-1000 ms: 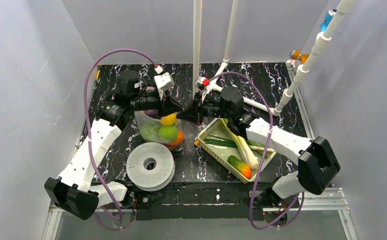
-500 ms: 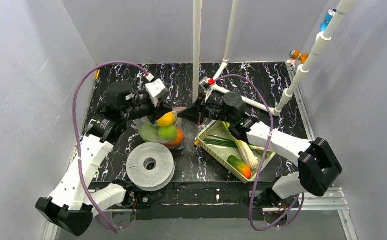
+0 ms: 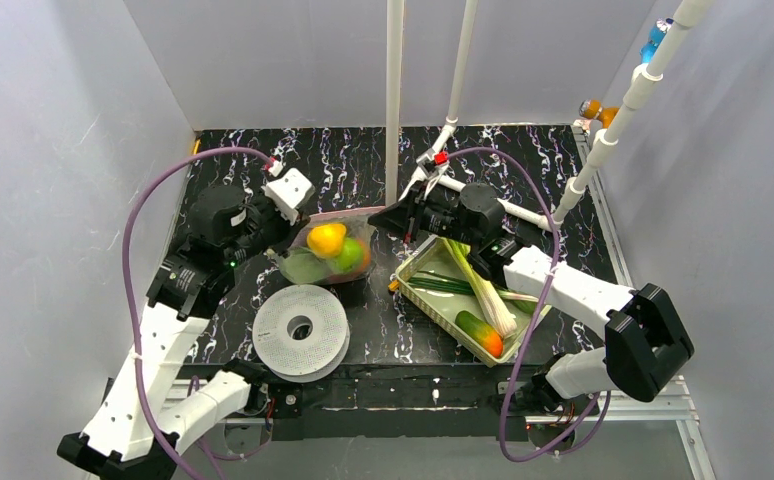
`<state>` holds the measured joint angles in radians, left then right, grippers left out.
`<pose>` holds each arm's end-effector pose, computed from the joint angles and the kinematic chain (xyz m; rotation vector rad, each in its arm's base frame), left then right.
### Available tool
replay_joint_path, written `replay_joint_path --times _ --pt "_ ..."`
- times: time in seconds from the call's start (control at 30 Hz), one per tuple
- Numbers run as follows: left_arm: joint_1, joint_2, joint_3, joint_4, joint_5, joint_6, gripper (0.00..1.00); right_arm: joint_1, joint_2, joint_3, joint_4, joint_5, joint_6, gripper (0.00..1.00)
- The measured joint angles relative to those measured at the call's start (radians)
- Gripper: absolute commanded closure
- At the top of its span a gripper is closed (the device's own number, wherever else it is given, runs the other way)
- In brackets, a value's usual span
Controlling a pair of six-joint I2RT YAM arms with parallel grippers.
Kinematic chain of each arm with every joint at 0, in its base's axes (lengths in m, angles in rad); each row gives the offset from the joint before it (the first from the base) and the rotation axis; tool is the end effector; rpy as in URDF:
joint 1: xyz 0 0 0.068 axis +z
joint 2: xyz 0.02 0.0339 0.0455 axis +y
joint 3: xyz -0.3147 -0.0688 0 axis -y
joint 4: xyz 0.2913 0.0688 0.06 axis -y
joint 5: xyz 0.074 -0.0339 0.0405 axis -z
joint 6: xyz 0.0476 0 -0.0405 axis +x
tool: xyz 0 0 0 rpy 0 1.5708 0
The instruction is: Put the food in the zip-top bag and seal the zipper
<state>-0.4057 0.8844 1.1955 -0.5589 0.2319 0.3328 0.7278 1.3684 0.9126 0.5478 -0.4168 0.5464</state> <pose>0.1759 -0.0875 0.4737 0.8073 1.6307 -0.2623 0.2573 0.2550 0.3582 -0.5130 1.5556 1.3120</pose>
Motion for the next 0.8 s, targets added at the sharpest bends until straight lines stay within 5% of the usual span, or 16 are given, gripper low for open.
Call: replay_joint_path --times 0.8 --pt "-0.001 -0.239 -0.165 -0.072 -0.447 -0.013 1.00 -0.038 0.001 0.001 -0.047 -0.014 -0.005 0.99"
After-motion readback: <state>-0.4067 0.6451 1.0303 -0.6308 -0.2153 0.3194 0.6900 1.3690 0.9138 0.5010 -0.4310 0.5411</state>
